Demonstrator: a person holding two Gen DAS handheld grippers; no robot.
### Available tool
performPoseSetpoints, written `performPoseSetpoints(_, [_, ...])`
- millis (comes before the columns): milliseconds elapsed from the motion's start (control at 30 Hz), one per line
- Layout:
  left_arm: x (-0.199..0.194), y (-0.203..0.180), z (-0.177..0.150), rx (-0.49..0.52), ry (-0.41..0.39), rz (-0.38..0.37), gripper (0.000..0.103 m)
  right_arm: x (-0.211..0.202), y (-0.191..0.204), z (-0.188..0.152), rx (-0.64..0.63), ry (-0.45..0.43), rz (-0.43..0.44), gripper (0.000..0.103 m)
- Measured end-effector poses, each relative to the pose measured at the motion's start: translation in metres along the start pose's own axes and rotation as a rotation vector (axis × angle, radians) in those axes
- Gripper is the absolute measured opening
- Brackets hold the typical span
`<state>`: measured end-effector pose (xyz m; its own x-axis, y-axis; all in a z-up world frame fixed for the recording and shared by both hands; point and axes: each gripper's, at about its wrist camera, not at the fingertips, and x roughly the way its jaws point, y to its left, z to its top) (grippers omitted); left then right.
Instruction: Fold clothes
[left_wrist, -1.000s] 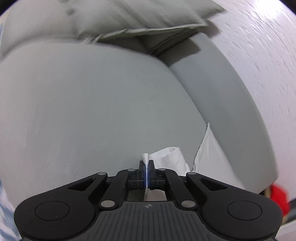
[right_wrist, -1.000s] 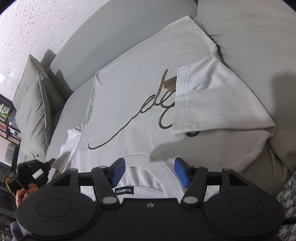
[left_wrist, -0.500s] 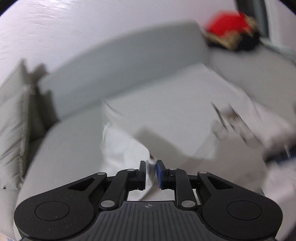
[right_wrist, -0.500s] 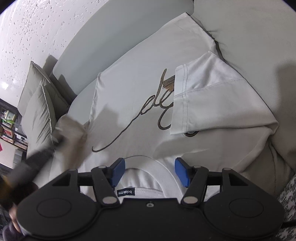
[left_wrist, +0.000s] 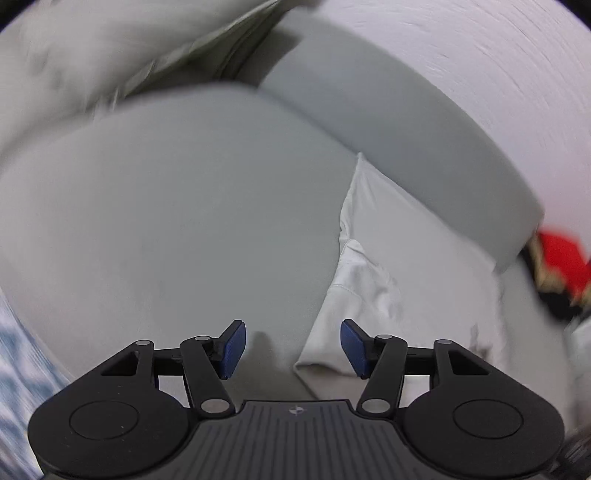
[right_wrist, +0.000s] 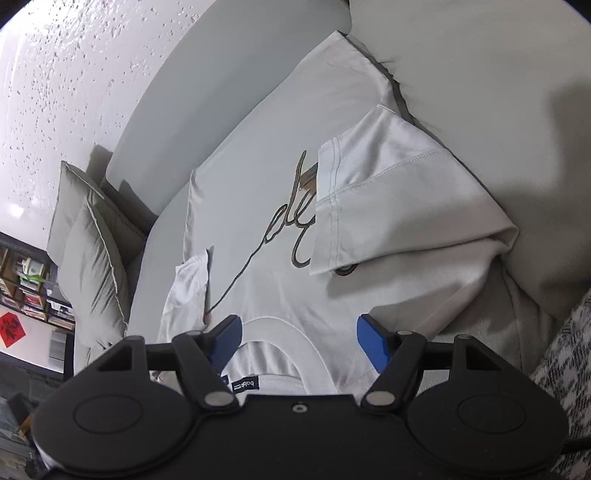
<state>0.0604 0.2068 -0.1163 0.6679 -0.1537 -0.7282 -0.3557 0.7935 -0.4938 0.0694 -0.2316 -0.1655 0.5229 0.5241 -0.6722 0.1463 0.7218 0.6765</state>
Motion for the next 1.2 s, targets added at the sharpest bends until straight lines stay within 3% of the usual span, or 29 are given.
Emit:
performPoseSetpoints(133, [0.034,-0.004,0.006,-0.019,0.126,-0.028,0.041,0.000,0.002,0.001,-0.006,0.001,-0.004,0.068])
performPoseSetpoints(267, [0.060,-0.013,0.009,-0.036,0.192,-0.039,0.038,-0.001,0.005,0.000,-0.001,-0.002,-0.006,0.068])
performPoseSetpoints(300, [0.063,-0.014,0.009,-0.042,0.197,-0.037,0.030,0.000,0.005,0.001,0.001,-0.002,-0.005,0.068])
performPoseSetpoints(333, [0.064,-0.015,0.009,-0.045,0.199,-0.029,0.007,0.000,0.005,0.001,0.000,-0.002,-0.006,0.068])
performPoseSetpoints(367, [0.066,-0.015,0.008,-0.049,0.201,-0.022,0.001,0.001,0.005,0.001,0.000,-0.002,-0.008,0.068])
performPoseSetpoints(500, [0.057,-0.021,-0.001,0.001,0.148,0.056,0.002,0.000,0.003,0.001,-0.009,0.001,-0.012,0.068])
performPoseSetpoints(667, [0.046,-0.029,-0.006,0.117,0.121,0.124,0.011,0.001,0.005,0.001,-0.027,0.007,-0.019,0.068])
performPoseSetpoints(767, [0.023,-0.039,-0.007,0.232,0.018,0.151,0.018,-0.006,0.010,0.002,-0.051,-0.005,-0.022,0.068])
performPoseSetpoints(900, [0.022,-0.061,0.002,0.344,-0.098,0.137,0.016,-0.022,0.014,0.013,-0.099,-0.116,-0.053,0.068])
performPoseSetpoints(933, [0.027,-0.066,0.006,0.359,-0.105,0.137,0.016,-0.024,0.014,0.018,-0.108,-0.153,-0.068,0.063])
performPoseSetpoints(1033, [0.060,-0.085,0.016,0.391,-0.084,0.155,0.012,-0.023,0.008,0.043,-0.102,-0.227,-0.141,0.026])
performPoseSetpoints(1200, [0.111,-0.102,0.028,0.448,-0.029,0.183,0.007,0.007,-0.010,0.086,-0.097,-0.259,-0.244,0.024])
